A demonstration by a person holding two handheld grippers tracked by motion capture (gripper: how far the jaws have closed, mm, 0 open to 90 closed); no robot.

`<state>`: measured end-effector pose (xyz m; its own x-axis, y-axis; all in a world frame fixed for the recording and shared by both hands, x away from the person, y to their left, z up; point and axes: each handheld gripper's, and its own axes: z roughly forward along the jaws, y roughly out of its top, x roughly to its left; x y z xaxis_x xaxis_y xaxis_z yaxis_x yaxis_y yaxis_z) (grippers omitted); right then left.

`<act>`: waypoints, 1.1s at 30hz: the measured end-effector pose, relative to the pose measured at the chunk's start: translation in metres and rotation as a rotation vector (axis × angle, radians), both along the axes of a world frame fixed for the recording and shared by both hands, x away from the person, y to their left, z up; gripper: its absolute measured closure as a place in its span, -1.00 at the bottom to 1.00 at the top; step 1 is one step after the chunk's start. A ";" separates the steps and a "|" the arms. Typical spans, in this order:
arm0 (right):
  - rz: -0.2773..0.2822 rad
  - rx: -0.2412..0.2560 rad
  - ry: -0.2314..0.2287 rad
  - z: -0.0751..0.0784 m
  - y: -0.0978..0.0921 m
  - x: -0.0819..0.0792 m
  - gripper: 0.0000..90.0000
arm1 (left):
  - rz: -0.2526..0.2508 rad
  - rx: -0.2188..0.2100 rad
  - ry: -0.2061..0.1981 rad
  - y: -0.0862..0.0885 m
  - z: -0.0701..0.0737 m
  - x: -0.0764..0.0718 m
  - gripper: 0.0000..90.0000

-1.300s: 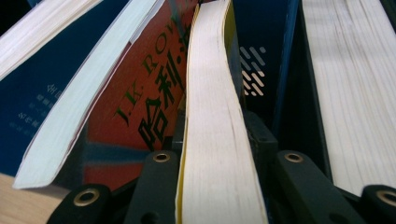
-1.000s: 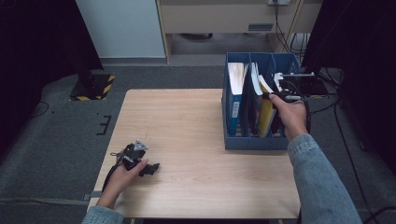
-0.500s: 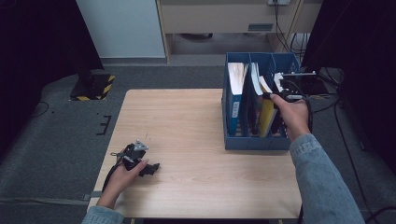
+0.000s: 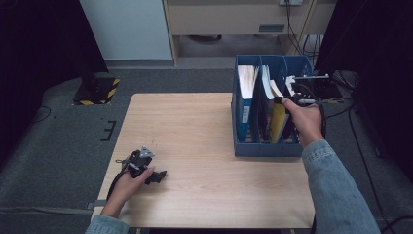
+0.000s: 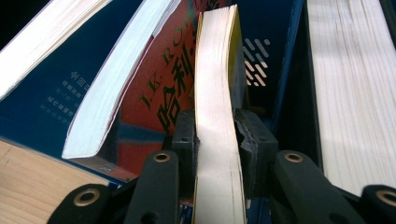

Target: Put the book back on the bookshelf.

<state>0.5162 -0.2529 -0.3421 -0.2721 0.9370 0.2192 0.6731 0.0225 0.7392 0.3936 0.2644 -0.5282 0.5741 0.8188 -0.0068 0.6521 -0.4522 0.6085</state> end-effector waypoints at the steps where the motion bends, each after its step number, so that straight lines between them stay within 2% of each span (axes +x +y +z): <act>1: -0.007 0.002 -0.007 0.000 -0.001 0.000 0.59 | -0.001 0.001 0.000 0.000 0.000 0.000 -1.00; 5: -0.015 0.011 -0.013 -0.001 -0.002 0.000 0.60 | -0.003 0.000 -0.001 0.000 0.000 0.000 -1.00; 20: -0.035 -0.009 -0.029 0.001 -0.002 0.002 0.63 | -0.003 0.000 -0.002 0.000 0.000 0.000 -1.00; 29: -0.076 -0.004 -0.063 0.000 -0.003 0.005 0.65 | -0.004 -0.001 -0.002 0.000 0.000 0.000 -1.00; 33: -0.090 -0.020 -0.081 0.000 -0.002 0.006 0.66 | -0.004 -0.001 -0.003 0.000 0.000 0.000 -1.00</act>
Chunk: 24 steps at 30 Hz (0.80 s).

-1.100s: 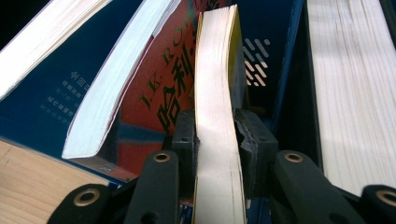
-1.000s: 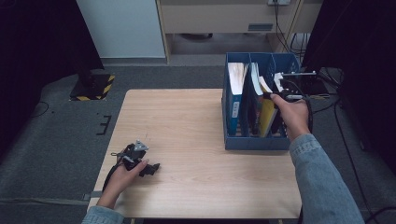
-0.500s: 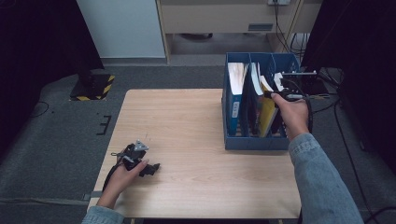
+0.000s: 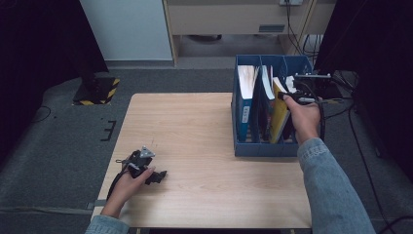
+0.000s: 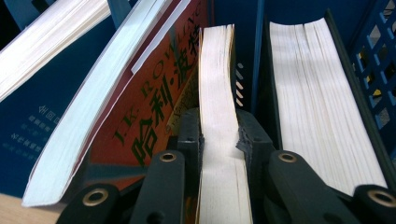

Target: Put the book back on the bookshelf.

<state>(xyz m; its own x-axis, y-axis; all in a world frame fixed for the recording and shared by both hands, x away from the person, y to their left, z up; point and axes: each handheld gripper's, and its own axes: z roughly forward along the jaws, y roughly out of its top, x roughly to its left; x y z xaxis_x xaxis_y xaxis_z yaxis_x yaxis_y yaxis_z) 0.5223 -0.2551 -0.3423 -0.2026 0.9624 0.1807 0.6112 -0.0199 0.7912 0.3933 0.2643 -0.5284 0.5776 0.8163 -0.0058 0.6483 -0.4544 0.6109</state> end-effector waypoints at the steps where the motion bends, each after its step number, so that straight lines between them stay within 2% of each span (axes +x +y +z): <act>1: -0.002 -0.001 -0.001 0.000 0.000 0.000 0.66 | -0.002 0.000 -0.001 0.000 0.000 0.000 -1.00; 19: -0.037 0.004 -0.024 0.002 0.005 0.012 0.66 | -0.008 0.002 -0.003 0.000 0.000 0.000 -1.00; 24: -0.052 0.015 -0.069 0.007 0.007 0.013 0.66 | -0.009 0.002 -0.003 0.000 0.000 0.000 -1.00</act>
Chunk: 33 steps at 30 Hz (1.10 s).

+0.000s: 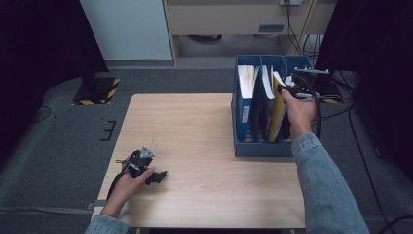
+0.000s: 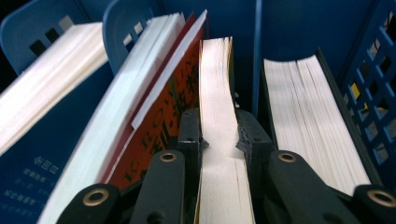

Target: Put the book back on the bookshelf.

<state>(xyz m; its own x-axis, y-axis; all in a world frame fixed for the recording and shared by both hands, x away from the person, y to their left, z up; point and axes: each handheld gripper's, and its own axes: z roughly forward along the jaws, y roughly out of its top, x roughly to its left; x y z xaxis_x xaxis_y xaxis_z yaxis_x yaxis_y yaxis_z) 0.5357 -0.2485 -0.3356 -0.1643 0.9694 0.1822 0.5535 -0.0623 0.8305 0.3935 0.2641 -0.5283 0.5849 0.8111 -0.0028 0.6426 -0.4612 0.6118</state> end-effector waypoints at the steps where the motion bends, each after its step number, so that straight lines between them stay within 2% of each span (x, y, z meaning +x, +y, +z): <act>1: 0.004 -0.002 -0.005 0.000 0.001 0.001 0.66 | 0.000 0.000 0.000 0.000 0.000 0.000 -1.00; 17: 0.014 -0.009 0.031 -0.008 0.008 0.006 0.64 | -0.002 -0.001 0.000 -0.001 0.000 0.000 -1.00; 24: 0.029 -0.011 0.074 -0.005 0.007 0.008 0.64 | -0.002 -0.001 0.000 -0.001 0.000 0.000 -1.00; 33: -0.003 -0.005 0.018 -0.003 0.006 0.011 0.66 | -0.004 -0.002 -0.001 -0.001 0.000 0.000 -1.00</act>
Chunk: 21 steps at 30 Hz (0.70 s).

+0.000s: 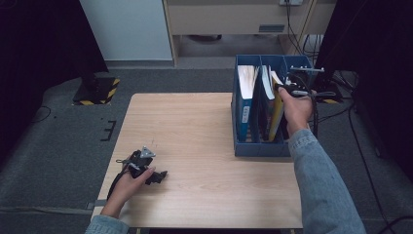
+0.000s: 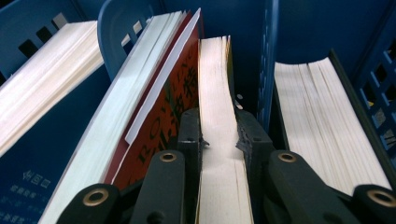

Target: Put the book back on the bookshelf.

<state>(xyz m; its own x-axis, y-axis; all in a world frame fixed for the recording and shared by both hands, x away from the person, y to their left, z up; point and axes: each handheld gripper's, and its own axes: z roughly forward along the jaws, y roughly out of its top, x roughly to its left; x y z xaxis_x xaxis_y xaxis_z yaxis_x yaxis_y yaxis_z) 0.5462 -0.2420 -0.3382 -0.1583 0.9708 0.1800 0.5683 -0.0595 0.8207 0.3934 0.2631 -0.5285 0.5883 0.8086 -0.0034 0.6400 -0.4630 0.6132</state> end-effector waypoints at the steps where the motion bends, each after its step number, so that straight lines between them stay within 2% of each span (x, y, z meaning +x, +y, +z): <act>1: -0.003 -0.003 -0.009 0.001 0.000 0.001 0.66 | 0.000 0.000 0.000 0.000 0.000 0.000 -1.00; 10: -0.017 0.004 -0.045 -0.004 0.005 0.006 0.65 | -0.003 0.000 0.000 0.000 0.000 0.000 -1.00; 21: -0.011 -0.003 -0.038 -0.010 0.007 0.010 0.65 | -0.005 0.001 0.000 0.000 0.000 0.000 -1.00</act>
<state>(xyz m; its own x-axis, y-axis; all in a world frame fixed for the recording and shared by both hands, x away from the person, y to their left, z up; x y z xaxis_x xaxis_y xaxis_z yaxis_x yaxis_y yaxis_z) 0.5562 -0.2349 -0.3481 -0.1547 0.9731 0.1709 0.5358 -0.0628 0.8420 0.3936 0.2629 -0.5285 0.5924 0.8057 -0.0027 0.6375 -0.4667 0.6130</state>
